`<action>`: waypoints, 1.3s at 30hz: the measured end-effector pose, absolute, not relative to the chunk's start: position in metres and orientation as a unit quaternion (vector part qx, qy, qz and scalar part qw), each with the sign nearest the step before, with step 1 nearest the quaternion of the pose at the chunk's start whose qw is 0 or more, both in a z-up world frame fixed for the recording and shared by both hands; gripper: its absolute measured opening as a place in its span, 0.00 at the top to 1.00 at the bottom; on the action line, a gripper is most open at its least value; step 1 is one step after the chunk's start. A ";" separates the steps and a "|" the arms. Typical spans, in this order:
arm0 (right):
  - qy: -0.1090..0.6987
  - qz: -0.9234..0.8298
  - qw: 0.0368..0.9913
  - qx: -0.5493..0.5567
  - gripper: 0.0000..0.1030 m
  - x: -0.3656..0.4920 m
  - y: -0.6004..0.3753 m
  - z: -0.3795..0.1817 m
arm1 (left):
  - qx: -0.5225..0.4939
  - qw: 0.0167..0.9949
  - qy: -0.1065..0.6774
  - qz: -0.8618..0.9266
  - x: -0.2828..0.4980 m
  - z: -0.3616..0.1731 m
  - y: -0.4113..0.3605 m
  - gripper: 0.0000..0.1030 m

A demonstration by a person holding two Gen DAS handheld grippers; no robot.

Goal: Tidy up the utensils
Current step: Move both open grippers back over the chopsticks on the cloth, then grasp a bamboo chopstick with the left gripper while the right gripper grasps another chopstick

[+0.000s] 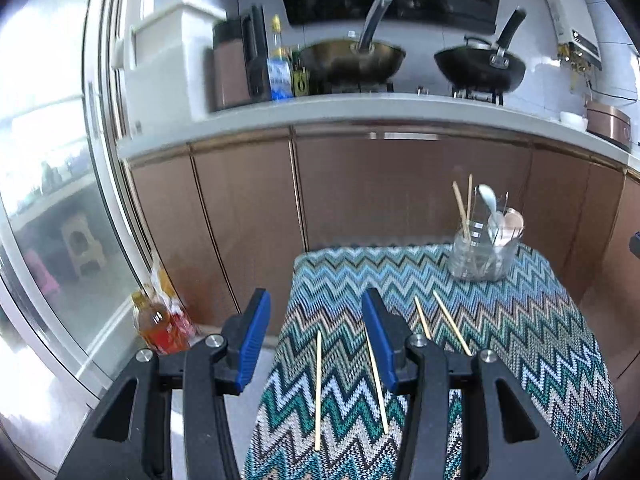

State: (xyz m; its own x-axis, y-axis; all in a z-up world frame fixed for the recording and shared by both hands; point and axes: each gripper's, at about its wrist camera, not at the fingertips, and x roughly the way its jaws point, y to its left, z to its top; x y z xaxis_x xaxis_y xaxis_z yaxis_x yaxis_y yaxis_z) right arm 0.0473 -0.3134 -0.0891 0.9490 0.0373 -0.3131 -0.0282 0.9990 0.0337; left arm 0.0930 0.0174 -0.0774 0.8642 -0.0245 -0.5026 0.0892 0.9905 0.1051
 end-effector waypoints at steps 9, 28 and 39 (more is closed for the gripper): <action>0.268 0.079 0.960 0.000 0.60 0.116 -0.290 -0.139 | 0.013 0.909 0.407 -0.091 0.168 -0.138 0.010 0.56; 0.505 0.178 0.845 -0.005 0.84 0.333 -0.199 -0.260 | -0.016 0.776 0.616 -0.137 0.307 -0.262 -0.031 0.73; 0.549 0.149 0.822 -0.003 0.85 0.377 -0.195 -0.281 | 0.001 0.755 0.638 -0.149 0.328 -0.270 -0.039 0.75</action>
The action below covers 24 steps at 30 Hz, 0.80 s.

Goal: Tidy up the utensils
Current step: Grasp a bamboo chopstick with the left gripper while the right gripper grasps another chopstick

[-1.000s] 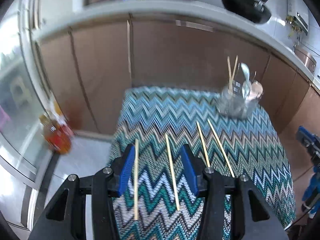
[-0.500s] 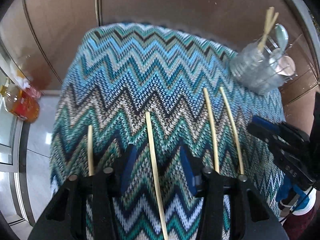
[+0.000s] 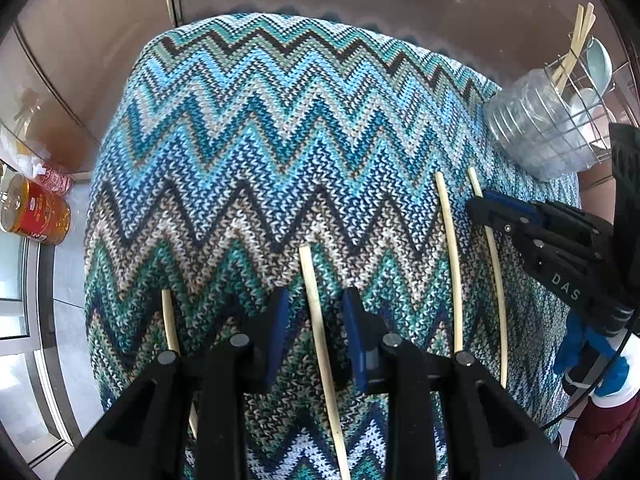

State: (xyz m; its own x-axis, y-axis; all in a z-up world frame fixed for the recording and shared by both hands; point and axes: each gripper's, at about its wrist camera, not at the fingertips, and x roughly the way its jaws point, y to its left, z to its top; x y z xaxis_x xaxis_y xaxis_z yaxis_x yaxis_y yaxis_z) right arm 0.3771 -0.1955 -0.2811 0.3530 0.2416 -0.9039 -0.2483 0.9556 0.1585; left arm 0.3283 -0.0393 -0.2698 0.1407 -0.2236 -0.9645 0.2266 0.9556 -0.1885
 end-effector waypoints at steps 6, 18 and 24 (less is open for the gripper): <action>0.550 0.159 0.820 0.007 0.93 0.380 -0.190 -0.282 | -0.002 0.759 0.636 -0.140 0.329 -0.272 -0.036 0.91; 0.493 0.190 0.849 0.011 0.95 0.321 -0.187 -0.233 | -0.045 0.803 0.575 -0.146 0.286 -0.234 -0.014 0.95; 0.448 0.201 0.871 0.001 0.95 0.270 -0.190 -0.191 | -0.047 0.839 0.521 -0.150 0.250 -0.190 0.000 0.95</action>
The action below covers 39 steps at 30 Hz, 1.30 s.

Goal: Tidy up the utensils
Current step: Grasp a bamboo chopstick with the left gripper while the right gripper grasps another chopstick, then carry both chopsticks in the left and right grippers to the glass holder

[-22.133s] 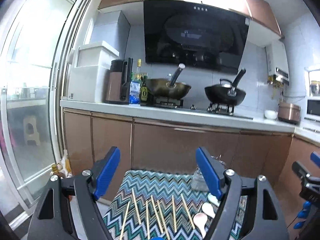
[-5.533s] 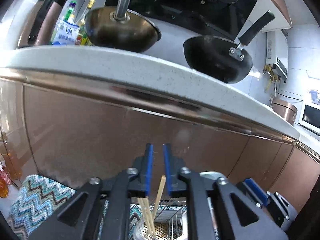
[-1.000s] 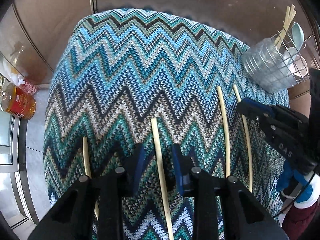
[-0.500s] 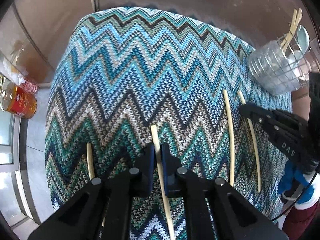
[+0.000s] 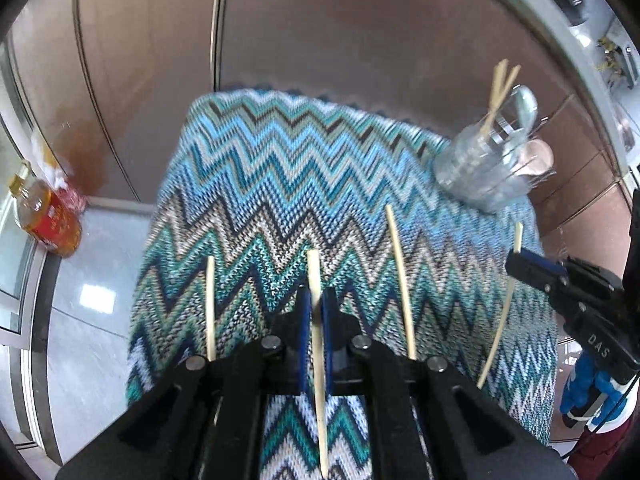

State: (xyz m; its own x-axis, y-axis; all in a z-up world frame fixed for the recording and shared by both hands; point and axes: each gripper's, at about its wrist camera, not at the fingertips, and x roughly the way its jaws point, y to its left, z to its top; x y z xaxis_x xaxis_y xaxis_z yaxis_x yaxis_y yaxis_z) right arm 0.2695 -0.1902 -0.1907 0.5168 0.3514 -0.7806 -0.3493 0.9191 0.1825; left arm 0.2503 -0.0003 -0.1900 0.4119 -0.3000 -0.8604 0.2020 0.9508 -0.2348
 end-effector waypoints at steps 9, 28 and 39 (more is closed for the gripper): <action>0.392 0.198 0.898 -0.010 0.95 0.189 -0.203 -0.138 | -0.041 0.876 0.455 -0.153 0.196 -0.132 0.011 0.95; 0.316 0.174 0.932 -0.010 0.95 0.114 -0.225 -0.085 | -0.049 0.907 0.380 -0.174 0.141 -0.070 0.013 0.95; 0.301 0.147 0.942 0.009 0.95 0.136 -0.258 -0.079 | -0.096 0.893 0.381 -0.220 0.169 -0.047 -0.013 0.95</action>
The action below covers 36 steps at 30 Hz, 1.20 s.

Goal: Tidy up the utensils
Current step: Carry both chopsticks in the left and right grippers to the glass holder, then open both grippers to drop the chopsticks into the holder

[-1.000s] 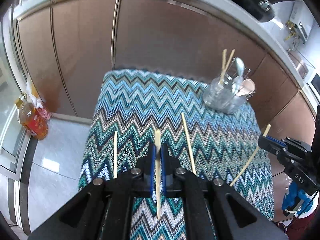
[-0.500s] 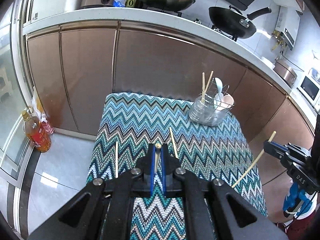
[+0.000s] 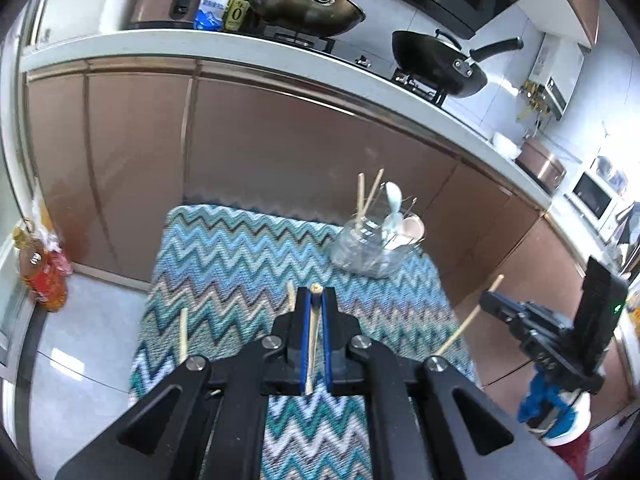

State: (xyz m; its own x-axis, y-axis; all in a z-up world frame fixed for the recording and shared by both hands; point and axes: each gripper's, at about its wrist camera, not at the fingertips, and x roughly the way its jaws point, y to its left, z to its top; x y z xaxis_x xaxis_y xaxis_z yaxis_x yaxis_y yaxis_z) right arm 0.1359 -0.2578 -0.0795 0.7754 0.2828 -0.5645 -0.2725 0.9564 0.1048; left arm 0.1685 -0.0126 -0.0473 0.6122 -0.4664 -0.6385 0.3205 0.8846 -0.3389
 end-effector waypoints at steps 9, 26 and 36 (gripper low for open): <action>0.251 0.109 0.961 0.019 0.95 0.189 -0.294 -0.044 | -0.119 0.890 0.356 -0.260 0.233 -0.005 -0.068 0.95; 0.171 0.099 0.980 0.037 0.95 0.292 -0.321 -0.031 | -0.072 0.905 0.322 -0.270 0.337 -0.009 -0.175 0.95; 0.205 0.089 0.975 0.008 0.87 0.317 -0.314 -0.083 | -0.043 0.902 0.351 -0.248 0.357 -0.059 -0.192 0.93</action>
State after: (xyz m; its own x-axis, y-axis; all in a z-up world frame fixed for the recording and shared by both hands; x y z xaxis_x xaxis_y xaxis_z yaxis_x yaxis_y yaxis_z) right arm 0.3166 -0.3139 -0.0835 0.9004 0.1763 -0.3976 -0.1696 0.9841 0.0524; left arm 0.3566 -0.1918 -0.0586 0.6308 -0.4779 -0.6113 0.4179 0.8730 -0.2513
